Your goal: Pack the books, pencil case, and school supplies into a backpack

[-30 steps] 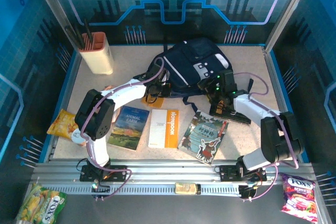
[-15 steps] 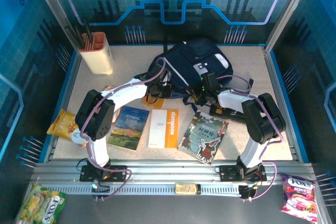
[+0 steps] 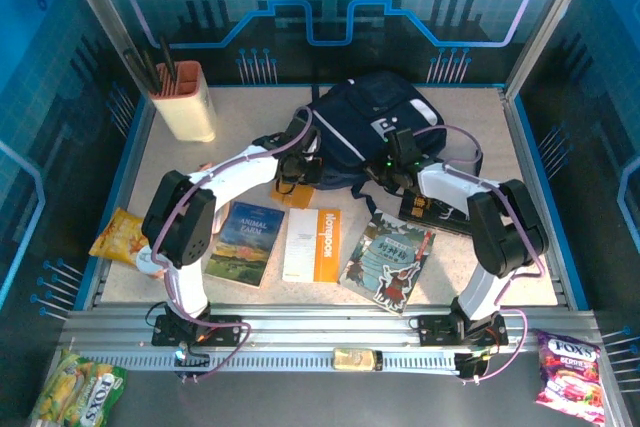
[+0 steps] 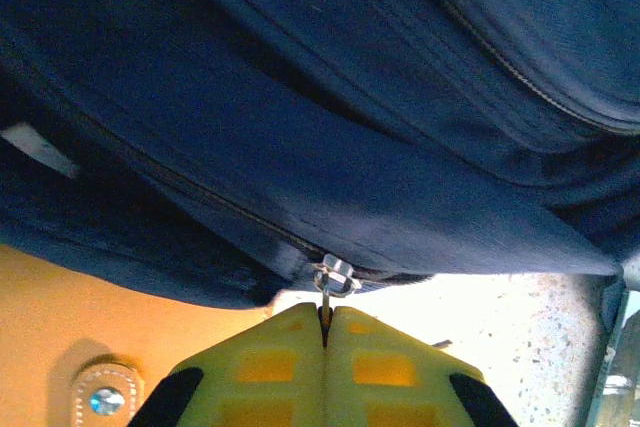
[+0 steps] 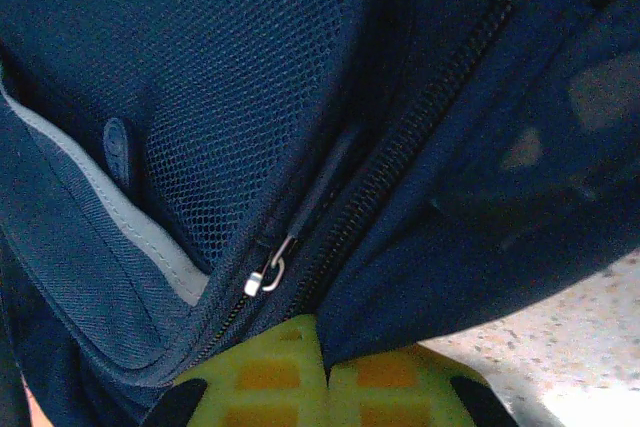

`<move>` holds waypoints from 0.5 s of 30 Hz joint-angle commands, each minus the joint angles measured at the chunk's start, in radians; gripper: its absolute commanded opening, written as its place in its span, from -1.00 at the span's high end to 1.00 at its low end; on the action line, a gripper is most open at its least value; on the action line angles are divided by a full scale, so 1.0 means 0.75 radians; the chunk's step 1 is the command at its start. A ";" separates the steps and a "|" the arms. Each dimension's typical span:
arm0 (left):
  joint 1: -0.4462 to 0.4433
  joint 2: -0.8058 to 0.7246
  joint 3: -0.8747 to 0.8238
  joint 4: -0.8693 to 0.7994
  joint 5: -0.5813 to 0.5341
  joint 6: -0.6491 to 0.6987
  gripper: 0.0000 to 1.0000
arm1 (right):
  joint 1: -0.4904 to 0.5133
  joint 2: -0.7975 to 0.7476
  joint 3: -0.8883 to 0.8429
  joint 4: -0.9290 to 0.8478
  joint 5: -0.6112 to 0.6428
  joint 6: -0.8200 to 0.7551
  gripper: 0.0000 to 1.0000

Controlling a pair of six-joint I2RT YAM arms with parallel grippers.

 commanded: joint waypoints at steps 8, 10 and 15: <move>0.038 -0.134 -0.015 -0.112 0.055 0.096 1.00 | -0.088 -0.119 0.183 -0.065 0.066 -0.309 0.94; 0.034 -0.159 -0.040 -0.097 0.126 0.102 1.00 | -0.100 -0.114 0.206 -0.064 0.031 -0.321 0.94; -0.001 -0.211 -0.043 -0.061 0.295 0.101 1.00 | -0.157 -0.073 0.300 -0.058 -0.113 -0.372 0.92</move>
